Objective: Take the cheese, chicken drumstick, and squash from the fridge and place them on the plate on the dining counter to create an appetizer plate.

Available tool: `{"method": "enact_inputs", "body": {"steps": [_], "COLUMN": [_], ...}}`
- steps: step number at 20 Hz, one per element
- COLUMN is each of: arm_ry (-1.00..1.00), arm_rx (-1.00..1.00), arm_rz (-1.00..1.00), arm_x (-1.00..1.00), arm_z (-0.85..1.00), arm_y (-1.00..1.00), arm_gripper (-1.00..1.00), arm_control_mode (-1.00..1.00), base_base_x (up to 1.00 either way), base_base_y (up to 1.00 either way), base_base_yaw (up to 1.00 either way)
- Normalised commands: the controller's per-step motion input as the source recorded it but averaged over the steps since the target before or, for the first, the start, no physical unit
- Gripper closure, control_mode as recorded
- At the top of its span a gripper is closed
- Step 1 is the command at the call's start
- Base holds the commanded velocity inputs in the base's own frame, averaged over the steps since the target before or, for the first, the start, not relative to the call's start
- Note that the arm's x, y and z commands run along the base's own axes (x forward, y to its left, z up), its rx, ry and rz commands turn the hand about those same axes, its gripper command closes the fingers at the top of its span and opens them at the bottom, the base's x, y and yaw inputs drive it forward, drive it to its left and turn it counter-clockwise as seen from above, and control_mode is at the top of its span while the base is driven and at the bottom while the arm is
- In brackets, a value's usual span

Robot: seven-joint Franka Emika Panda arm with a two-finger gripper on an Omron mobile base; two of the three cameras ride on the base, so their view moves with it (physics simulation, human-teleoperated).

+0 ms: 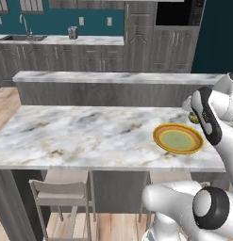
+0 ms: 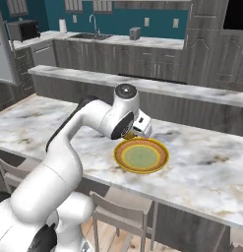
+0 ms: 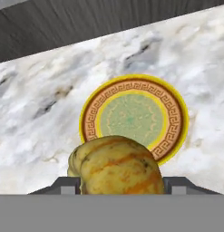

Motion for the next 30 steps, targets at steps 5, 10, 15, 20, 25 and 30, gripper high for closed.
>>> {"method": "enact_inputs", "body": {"steps": [5,10,15,20,25,30], "arm_ry": [0.33,0.24,0.16,0.11,0.07,0.02], "arm_rx": [0.06,0.01,0.03,0.04,0.04,0.03], "arm_rz": [0.00,0.00,0.02,0.03,0.03,0.02], "arm_x": [0.55,0.62,0.46,0.43,0.49,0.51], "arm_z": [-0.33,-0.46,-0.56,-0.60,-0.58,-0.58], "arm_y": [-0.18,-0.03,-0.10,-0.12,-0.04,-0.01], "arm_gripper": [1.00,1.00,1.00,1.00,1.00,1.00], "arm_control_mode": [-1.00,-1.00,-1.00,-1.00,-1.00,-1.00], "base_base_x": [0.00,0.00,0.00,0.00,0.00,0.00], "base_base_y": [0.00,0.00,0.00,0.00,0.00,0.00], "base_base_yaw": [0.00,0.00,0.00,0.00,0.00,0.00]}}
